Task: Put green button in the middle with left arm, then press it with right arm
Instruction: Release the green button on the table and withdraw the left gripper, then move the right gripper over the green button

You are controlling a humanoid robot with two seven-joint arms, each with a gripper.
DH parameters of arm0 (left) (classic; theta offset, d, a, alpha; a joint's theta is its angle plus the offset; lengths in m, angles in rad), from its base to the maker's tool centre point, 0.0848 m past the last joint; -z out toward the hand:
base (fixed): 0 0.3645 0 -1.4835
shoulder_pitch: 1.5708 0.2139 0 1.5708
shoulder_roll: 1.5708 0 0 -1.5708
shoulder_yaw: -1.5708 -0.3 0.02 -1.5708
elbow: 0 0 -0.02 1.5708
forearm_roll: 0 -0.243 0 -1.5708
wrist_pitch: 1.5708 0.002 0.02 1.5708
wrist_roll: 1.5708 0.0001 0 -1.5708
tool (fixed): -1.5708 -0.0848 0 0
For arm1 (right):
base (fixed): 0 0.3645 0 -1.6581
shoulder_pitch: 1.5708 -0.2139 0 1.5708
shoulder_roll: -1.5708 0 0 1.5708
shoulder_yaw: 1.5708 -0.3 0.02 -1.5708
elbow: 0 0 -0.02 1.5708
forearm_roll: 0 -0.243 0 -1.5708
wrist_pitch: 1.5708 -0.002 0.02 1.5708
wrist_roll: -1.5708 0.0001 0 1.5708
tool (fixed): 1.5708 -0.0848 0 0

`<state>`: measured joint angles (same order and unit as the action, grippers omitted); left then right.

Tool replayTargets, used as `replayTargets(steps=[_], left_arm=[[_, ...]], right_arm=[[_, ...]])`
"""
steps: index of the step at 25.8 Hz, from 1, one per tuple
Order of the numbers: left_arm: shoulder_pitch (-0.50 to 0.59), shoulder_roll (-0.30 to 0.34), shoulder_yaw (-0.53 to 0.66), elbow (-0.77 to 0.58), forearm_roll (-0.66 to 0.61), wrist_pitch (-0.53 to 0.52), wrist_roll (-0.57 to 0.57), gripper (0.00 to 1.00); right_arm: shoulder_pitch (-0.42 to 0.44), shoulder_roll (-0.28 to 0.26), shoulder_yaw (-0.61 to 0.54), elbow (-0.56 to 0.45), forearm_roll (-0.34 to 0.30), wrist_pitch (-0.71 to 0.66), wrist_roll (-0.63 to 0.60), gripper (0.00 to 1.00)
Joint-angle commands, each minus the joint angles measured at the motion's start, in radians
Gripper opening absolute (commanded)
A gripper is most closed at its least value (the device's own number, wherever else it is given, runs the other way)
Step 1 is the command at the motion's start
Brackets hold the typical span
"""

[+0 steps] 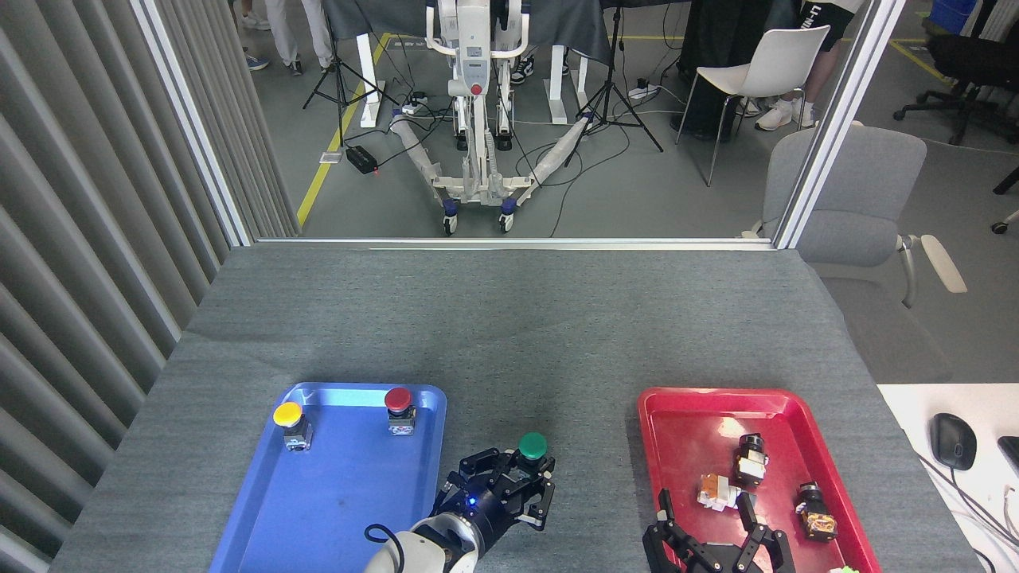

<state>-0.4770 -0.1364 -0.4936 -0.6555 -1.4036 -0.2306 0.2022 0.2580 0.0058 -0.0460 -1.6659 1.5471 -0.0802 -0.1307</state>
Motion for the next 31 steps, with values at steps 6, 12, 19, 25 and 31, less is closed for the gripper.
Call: replayTargets(steps=[6, 12, 19, 25, 31], left_arm=[[0.035, 0.000, 0.000, -0.004, 0.011, -0.001, 0.054, 0.72], [0.104, 0.004, 0.000, -0.141, 0.002, -0.001, 0.045, 1.00], [0.314, 0.138, 0.009, -0.607, -0.002, 0.238, 0.028, 1.00], [0.589, 0.310, 0.151, -0.912, 0.015, 0.493, -0.026, 1.00], [0.667, 0.308, 0.336, -0.971, 0.051, 0.444, -0.026, 1.00]], right_arm=[[-0.002, 0.003, 0.000, 0.000, -0.001, 0.000, 0.003, 1.00], [-0.005, 0.005, 0.000, 0.000, 0.001, 0.000, 0.003, 1.00], [-0.011, 0.003, 0.000, 0.006, -0.001, 0.002, 0.003, 0.99], [-0.017, 0.008, 0.020, 0.009, 0.001, -0.003, 0.003, 0.84], [-0.048, 0.008, 0.081, 0.018, 0.001, 0.000, 0.010, 0.56]])
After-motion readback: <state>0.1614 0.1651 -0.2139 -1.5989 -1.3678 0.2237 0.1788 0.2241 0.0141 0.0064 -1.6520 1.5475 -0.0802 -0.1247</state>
